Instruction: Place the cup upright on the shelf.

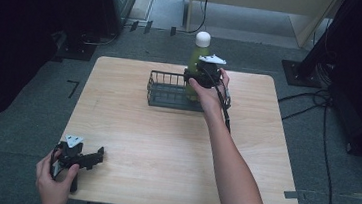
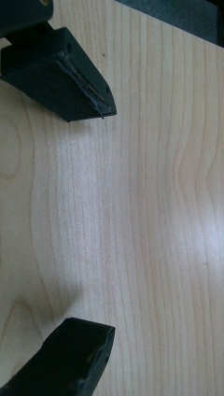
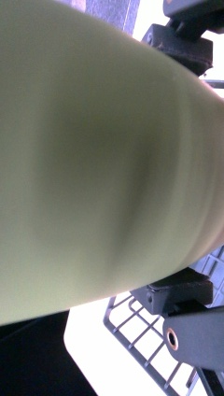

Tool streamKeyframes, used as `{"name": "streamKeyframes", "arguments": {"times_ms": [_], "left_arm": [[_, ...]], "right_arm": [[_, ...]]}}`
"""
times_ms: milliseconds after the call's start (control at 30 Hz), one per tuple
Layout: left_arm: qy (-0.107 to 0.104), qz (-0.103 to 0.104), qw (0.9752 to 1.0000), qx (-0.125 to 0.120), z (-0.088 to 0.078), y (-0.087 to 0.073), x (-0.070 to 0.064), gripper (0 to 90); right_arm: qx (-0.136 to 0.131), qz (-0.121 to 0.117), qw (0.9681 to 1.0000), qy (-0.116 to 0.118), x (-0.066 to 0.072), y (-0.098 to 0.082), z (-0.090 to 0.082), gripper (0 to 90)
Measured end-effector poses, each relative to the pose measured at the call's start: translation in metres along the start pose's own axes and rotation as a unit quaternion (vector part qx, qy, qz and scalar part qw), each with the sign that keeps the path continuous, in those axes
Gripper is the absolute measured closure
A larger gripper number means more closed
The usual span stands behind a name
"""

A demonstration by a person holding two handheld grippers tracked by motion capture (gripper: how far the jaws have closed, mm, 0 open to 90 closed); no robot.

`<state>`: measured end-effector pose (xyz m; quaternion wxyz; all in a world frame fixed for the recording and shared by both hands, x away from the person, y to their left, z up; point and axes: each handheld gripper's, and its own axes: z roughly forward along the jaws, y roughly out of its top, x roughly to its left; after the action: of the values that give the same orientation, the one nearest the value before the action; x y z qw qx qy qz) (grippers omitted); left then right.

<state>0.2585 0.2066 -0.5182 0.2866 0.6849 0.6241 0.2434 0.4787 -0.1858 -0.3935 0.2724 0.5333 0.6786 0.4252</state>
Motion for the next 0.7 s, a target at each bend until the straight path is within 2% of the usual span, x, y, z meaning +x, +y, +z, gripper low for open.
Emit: {"name": "streamKeyframes", "arguments": {"times_ms": [267,467,600,700], "left_arm": [[0.002,0.002,1.0,0.001,0.0002,0.0001,-0.0005,0.0],[0.002,0.003,1.0,0.001,0.0002,0.0001,-0.0006,0.0],[0.004,0.004,1.0,0.003,0.0003,0.0002,-0.001,0.0],[0.003,0.004,1.0,0.003,0.0003,0.0002,-0.0009,0.0]], "right_arm": [[-0.009,-0.002,1.0,0.0,0.0011,-0.0034,-0.0003,19.3],[0.006,-0.011,0.9998,0.013,-0.0007,-0.0045,-0.0027,16.7],[0.011,-0.02,0.9997,0.013,-0.001,-0.0069,-0.0032,16.4],[0.011,-0.018,0.9997,0.014,-0.0023,-0.0093,-0.004,16.1]]}}
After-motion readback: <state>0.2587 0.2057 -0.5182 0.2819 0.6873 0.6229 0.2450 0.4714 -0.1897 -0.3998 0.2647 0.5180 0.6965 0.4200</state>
